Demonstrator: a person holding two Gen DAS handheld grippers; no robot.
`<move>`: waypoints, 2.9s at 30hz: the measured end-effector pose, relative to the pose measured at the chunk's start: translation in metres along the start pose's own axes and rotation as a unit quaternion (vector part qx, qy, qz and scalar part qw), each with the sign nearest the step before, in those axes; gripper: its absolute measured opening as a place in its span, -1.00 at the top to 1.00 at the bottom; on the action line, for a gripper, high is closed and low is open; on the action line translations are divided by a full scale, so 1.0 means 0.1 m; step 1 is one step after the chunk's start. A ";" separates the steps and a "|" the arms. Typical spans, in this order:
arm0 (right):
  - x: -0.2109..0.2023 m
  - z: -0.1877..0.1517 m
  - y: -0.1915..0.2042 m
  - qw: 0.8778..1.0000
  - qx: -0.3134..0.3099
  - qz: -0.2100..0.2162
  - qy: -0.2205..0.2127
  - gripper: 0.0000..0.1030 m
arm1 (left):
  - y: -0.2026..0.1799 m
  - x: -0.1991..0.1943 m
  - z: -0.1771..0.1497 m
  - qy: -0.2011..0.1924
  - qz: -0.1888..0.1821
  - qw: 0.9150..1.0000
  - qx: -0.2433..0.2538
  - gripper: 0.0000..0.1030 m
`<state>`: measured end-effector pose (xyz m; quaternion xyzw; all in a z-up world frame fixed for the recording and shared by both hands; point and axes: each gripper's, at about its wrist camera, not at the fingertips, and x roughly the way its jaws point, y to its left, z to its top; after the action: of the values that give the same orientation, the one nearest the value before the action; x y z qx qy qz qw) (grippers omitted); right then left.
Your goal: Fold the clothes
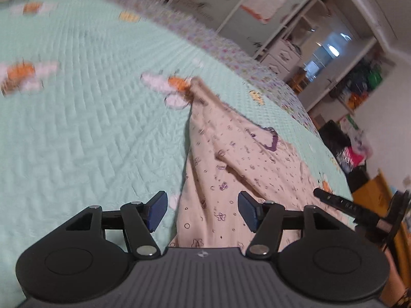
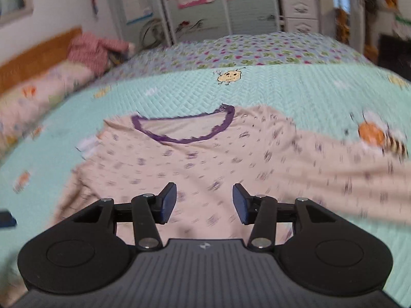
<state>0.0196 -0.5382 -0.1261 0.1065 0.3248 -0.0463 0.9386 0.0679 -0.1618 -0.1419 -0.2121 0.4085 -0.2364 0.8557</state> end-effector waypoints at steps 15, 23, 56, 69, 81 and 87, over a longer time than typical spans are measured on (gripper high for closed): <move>0.51 0.08 0.09 0.990 -0.101 0.011 0.096 0.98 | 0.29 0.31 -0.09 -0.006 -0.055 0.998 -0.008 -0.23; 0.11 0.45 0.08 0.991 -0.113 -0.067 0.026 0.99 | 0.44 0.25 -0.04 -0.009 -0.057 0.998 -0.025 -0.23; 1.99 1.60 1.73 0.973 -0.221 0.056 0.040 -0.32 | 0.37 0.02 -0.30 0.123 -0.093 0.980 0.125 -0.19; 2.64 1.78 1.83 0.979 -0.165 0.043 0.114 0.92 | 0.46 -0.04 -0.39 0.128 -0.073 0.982 0.123 0.93; 2.70 1.69 0.84 0.990 0.118 0.057 0.047 0.08 | 0.52 -0.01 -0.38 0.134 -0.077 0.981 0.118 0.88; 1.92 1.43 0.57 0.996 0.087 0.009 -0.001 0.08 | 0.54 0.00 -0.36 0.139 -0.079 0.982 0.103 0.87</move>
<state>0.2654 -0.5190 -0.1260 0.1907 0.3180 -0.0659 0.9264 0.0520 -0.1250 -0.1928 -0.1198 0.4786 -0.3711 0.7867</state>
